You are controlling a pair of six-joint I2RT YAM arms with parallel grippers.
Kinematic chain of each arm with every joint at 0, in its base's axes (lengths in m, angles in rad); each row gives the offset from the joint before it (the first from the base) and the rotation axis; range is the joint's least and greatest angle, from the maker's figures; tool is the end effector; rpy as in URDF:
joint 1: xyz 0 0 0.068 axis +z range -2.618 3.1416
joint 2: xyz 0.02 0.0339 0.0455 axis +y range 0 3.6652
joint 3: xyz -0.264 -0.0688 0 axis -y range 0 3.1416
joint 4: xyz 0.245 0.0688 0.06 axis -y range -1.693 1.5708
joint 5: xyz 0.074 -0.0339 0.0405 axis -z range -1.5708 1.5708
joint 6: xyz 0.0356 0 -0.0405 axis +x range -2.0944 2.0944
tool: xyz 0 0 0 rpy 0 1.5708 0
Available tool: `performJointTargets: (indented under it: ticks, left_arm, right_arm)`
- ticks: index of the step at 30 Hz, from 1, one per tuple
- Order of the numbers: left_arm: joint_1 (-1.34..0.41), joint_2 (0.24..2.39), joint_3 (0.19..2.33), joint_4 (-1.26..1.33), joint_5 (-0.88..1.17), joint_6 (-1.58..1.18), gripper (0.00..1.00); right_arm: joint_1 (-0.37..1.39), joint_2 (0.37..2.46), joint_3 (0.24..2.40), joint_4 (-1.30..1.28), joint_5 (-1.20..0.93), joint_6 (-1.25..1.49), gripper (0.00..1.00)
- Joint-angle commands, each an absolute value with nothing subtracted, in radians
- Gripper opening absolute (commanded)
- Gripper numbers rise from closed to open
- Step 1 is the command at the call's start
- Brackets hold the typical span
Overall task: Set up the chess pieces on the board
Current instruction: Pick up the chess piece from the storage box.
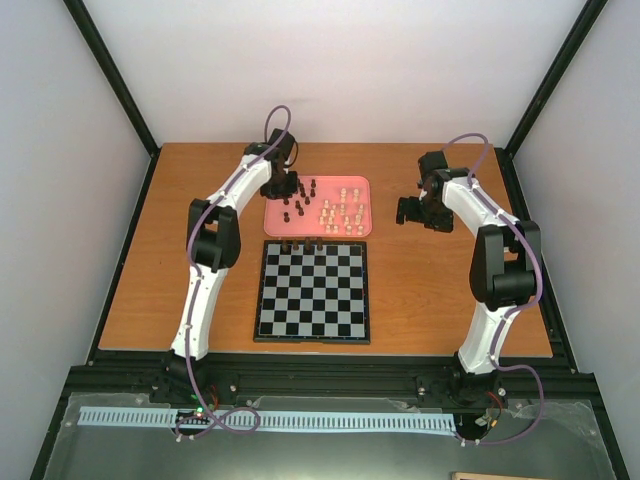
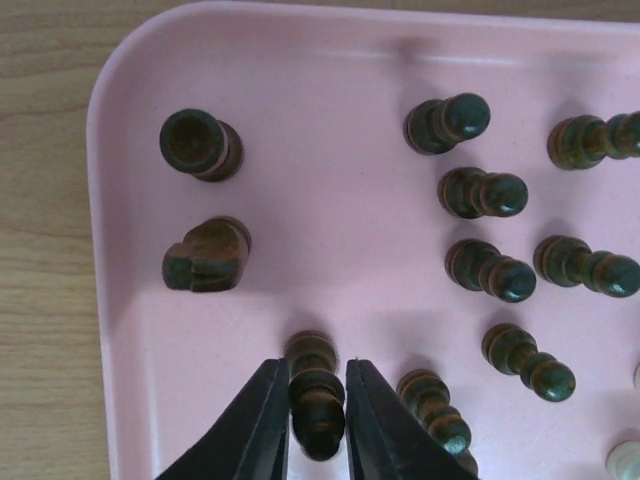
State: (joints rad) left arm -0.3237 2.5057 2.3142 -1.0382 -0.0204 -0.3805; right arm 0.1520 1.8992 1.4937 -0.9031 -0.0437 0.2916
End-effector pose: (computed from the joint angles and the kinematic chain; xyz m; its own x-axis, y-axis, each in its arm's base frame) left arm 0.4942 -0.1650 0.1793 -0.9452 -0.0745 -0.3177 -0.0426 0.9934 -0.1064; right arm 0.3777 0.0594 0.2161 -0.9611 0.1433 -0.2361 0.1189 0.9862 0.1149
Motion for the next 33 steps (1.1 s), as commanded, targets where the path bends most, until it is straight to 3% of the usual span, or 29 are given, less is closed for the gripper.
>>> performJointTargets:
  ticks: [1,10,19,33]
  left_arm:
    - [-0.324,2.538,2.358,-1.013,-0.029,-0.397,0.15]
    - [-0.324,2.520,2.356,-1.030,-0.061,-0.390,0.04]
    - [-0.324,2.354,2.348,-1.048,-0.067,-0.386,0.03]
    - [-0.489,2.167,2.158,-1.105,0.176,-0.264,0.03]
  right_arm:
    - [0.158,1.915,1.524,-0.922,-0.037,0.279,1.00]
    - [0.158,1.914,1.528,-0.923,-0.038,0.280,1.00]
    - [0.158,1.910,1.535,-0.920,-0.042,0.273,1.00]
    - [0.158,1.885,1.502,-0.897,-0.043,0.277,1.00]
